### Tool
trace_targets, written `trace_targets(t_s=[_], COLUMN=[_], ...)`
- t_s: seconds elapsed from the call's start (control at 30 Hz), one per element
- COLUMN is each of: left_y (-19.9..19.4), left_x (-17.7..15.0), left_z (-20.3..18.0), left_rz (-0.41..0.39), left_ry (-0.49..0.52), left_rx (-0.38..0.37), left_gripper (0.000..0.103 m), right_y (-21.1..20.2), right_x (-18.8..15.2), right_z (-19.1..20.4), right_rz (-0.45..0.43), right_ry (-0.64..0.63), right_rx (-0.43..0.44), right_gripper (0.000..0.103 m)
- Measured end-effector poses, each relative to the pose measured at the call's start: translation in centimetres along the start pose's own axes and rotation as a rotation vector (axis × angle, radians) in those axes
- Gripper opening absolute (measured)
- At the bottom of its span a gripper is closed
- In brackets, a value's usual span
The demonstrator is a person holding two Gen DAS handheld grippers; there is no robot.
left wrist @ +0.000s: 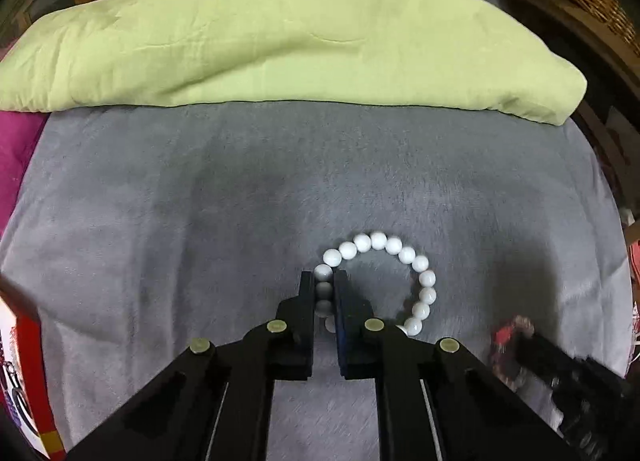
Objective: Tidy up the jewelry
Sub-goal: 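Grasp the white bead bracelet with the left tool while the right holds its bracelet, then carry both bracelets over the red-rimmed tray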
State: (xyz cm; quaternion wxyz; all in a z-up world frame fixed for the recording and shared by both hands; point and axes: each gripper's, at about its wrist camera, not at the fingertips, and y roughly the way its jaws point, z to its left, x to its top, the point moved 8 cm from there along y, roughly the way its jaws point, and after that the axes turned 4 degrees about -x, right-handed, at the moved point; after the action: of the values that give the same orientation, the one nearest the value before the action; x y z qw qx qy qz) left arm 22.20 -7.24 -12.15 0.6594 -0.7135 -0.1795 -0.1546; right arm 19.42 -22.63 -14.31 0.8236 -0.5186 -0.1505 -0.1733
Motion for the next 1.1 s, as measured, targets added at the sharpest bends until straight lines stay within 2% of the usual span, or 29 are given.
trace_targets(t_s=[0.2, 0.37, 0.47, 0.63, 0.73, 0.93, 1.1], left_y=[-5.6, -9.4, -11.3, -12.5, -13.0, -13.5, -14.2], left_x=[-4.7, -9.0, -11.3, -13.0, -14.2, -16.5, -17.1], left_z=[3.3, 6.0, 6.9, 7.4, 7.0, 6.9, 7.0], left_rz=[-0.096, -0.136, -0.151, -0.173, -0.188, -0.211, -0.241], left_ry=[-0.022, -0.075, -0.077, -0.057, -0.048, -0.049, -0.039], left_rx=[0.000, -0.016, -0.021, -0.016, -0.015, -0.020, -0.004], left_gripper=[0.009, 0.009, 0.009, 0.009, 0.009, 0.009, 0.009], right_y=[-0.9, -1.8, -2.6, -4.6, -6.0, -8.0, -8.6], right_x=[0.3, -0.4, -1.6, -4.7, -6.9, -10.4, -11.7], right_z=[0.9, 2.4, 3.6, 5.2, 6.0, 6.3, 7.7], right_rz=[-0.023, -0.029, -0.020, -0.025, -0.041, -0.102, -0.127], right_ry=[0.009, -0.013, -0.023, -0.045, -0.087, -0.184, -0.261], right_rx=[0.058, 0.096, 0.126, 0.145, 0.112, -0.012, -0.071], right_gripper=[0.008, 0.008, 0.008, 0.008, 0.008, 0.008, 0.008])
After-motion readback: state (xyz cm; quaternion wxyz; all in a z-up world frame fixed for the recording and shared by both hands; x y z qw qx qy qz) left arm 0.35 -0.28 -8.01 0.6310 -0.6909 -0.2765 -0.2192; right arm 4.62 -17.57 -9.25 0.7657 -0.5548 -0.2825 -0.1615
